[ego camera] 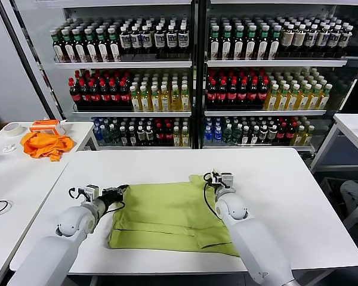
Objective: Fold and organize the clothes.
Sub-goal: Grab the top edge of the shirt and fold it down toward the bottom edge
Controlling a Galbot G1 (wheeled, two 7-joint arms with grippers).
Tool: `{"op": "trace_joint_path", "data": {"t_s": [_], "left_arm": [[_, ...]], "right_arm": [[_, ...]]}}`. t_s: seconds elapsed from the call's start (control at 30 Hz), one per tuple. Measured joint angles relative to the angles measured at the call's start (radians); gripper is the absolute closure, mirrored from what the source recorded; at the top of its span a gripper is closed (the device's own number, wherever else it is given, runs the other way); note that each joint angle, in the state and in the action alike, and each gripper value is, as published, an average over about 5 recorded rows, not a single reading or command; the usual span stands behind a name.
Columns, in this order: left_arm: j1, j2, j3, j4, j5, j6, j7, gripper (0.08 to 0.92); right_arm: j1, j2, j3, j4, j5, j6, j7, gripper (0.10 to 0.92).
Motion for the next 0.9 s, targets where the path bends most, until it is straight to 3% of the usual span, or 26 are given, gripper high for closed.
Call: {"op": "trace_joint_path", "data": {"t_s": [0.9], "left_arm": [[0.255, 0.064, -0.101, -0.296, -0.055, -0.082, -0.018, 0.917]], "right_arm": [[-0.356, -0.149, 0.118, 0.489, 0.006, -0.026, -0.005, 0.917]]}}
